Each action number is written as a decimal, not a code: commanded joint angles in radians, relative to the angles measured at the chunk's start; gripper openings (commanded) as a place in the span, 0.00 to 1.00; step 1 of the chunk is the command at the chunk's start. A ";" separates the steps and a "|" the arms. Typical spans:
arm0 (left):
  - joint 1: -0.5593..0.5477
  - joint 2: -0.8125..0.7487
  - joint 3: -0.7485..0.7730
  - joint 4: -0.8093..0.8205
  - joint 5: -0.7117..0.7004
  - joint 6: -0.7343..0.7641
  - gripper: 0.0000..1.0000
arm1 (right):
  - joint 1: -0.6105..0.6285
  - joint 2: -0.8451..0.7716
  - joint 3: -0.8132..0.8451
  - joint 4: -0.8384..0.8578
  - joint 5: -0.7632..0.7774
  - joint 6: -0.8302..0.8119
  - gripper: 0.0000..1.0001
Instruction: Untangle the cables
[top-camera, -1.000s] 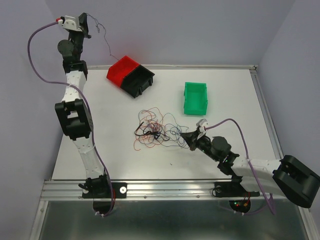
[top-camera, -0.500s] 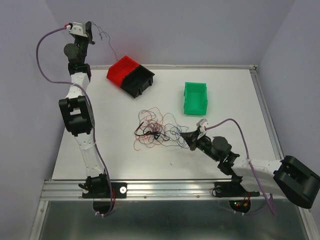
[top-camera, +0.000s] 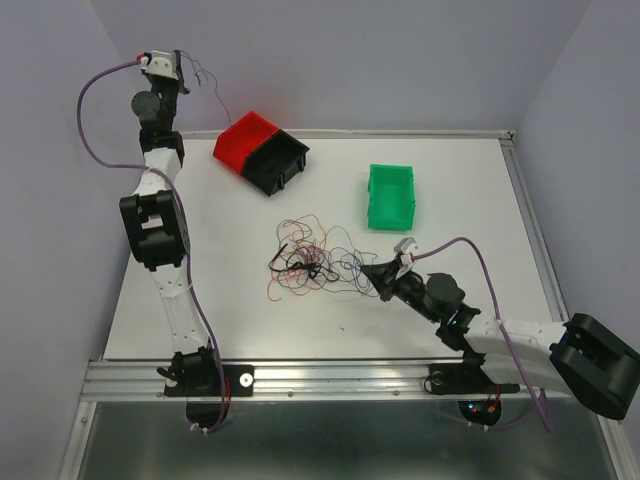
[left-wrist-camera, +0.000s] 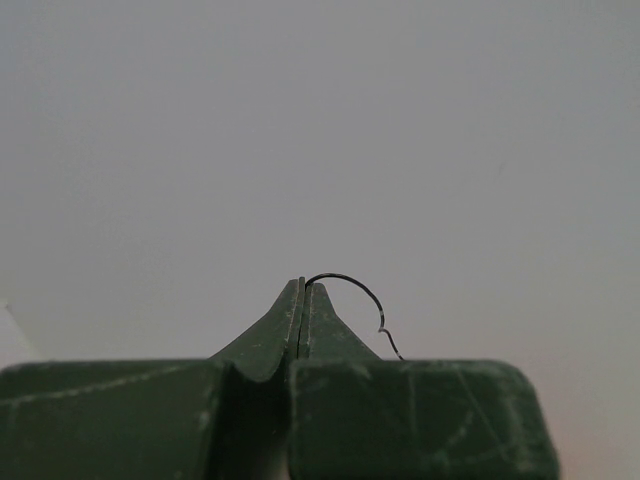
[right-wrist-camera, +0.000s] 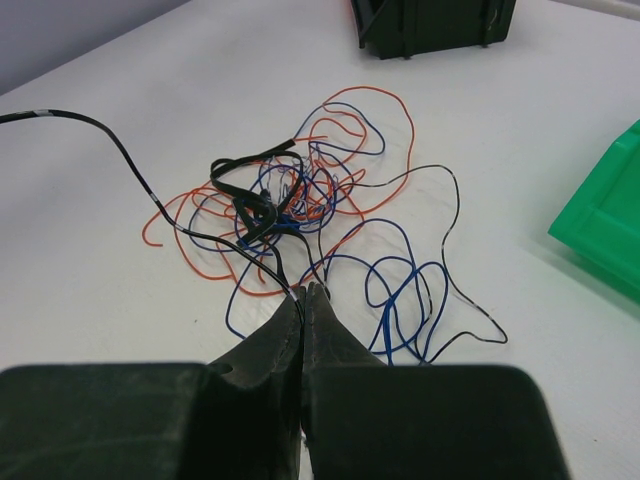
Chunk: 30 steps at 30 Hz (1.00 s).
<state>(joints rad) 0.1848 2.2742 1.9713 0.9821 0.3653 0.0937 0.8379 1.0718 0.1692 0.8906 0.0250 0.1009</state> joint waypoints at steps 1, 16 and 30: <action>0.001 -0.056 0.063 0.027 -0.008 0.005 0.00 | 0.001 0.000 0.023 0.051 -0.008 -0.012 0.01; 0.024 -0.093 0.136 -0.031 0.012 -0.072 0.00 | 0.000 -0.006 0.021 0.050 -0.016 -0.010 0.00; 0.033 -0.094 0.161 -0.020 0.009 -0.057 0.00 | 0.000 0.027 0.036 0.050 -0.019 -0.009 0.00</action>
<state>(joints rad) 0.2115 2.2166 2.0731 0.9127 0.3794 0.0238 0.8379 1.0958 0.1692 0.8902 0.0174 0.1009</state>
